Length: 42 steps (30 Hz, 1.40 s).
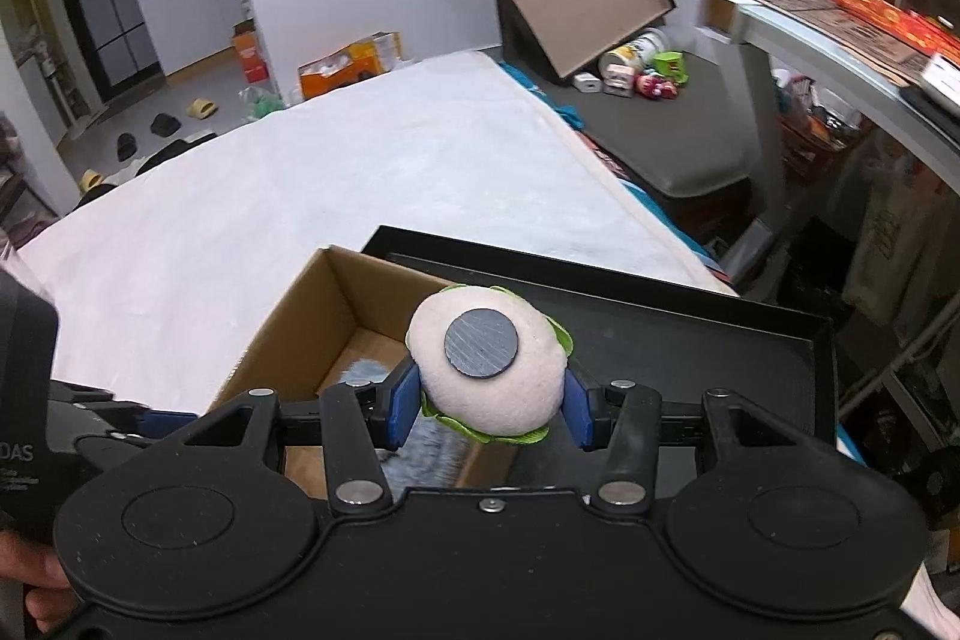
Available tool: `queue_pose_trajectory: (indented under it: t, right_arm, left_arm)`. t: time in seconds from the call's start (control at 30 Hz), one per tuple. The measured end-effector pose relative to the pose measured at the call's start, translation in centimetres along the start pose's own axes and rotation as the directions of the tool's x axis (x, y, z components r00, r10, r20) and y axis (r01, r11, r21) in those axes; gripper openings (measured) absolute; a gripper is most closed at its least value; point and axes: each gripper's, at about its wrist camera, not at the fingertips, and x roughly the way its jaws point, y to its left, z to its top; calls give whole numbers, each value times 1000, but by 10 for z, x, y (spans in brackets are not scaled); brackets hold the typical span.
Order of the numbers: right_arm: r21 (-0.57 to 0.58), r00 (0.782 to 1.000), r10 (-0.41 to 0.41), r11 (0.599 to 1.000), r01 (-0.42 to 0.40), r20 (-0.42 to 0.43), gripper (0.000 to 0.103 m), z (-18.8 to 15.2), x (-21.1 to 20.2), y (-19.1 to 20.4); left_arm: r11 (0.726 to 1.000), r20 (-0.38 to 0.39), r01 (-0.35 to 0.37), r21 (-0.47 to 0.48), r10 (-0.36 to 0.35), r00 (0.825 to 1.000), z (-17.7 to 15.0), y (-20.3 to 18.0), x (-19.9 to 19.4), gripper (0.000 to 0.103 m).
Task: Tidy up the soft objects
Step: 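Carry the round plush into the box and release it beside the grey plush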
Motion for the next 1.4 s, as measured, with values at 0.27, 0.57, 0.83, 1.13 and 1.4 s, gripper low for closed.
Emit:
queue_pose_trajectory:
  t: [0.27, 0.57, 0.83, 1.13, 1.4]
  right_arm:
    - [-36, 999, 29, 999, -29, -14, 47, 4, 14, 19]
    - [-98, 998, 36, 994, -40, -44, 48, 8, 34, 41]
    - [-137, 997, 50, 989, -56, -50, 49, 17, 53, 59]
    - [-190, 998, 37, 981, -46, -48, 63, 19, 60, 70]
    - [-124, 999, -8, 992, 4, -33, 80, 14, 46, 45]
  left_arm:
    - [999, -12, 31, -15, -32, 999, 0, 6, 6, 25]
    - [998, -32, 52, -35, -53, 998, -4, 13, 17, 13]
    - [995, -51, 79, -57, -82, 995, 1, 17, 20, 12]
    - [996, -60, 70, -58, -73, 996, 1, 14, 24, 12]
    - [997, -70, 62, -44, -65, 995, 3, 10, 25, 12]
